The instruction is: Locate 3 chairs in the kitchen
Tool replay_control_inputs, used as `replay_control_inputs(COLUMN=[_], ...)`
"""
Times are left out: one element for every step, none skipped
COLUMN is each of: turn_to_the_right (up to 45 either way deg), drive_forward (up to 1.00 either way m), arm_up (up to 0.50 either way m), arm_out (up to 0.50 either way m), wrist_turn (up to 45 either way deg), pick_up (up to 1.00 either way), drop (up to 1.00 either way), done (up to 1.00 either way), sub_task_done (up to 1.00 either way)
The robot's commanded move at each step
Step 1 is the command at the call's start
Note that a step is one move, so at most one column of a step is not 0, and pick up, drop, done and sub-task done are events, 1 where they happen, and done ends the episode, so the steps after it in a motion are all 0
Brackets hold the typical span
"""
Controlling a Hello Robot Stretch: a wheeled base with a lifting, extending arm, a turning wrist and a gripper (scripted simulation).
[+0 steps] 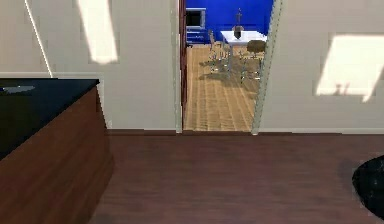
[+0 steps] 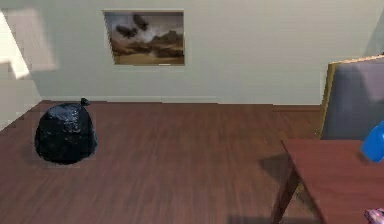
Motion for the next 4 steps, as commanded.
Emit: replay_control_inputs(turn_to_the_right=[45.0, 45.0, 0.0, 45.0], drive_forward=[0.00, 0.00, 0.75, 0.00], arm_up=[0.00, 0.00, 0.00, 0.00], arm_out=[0.00, 0.00, 0.00, 0.00], wrist_turn=[0.0, 0.0, 0.0, 0.0], pick_up=[0.00, 0.00, 0.00, 0.00], drop=[0.00, 0.00, 0.00, 0.00], done=[0.00, 0.00, 0.00, 0.00], sub_task_done=[0.00, 0.00, 0.00, 0.00])
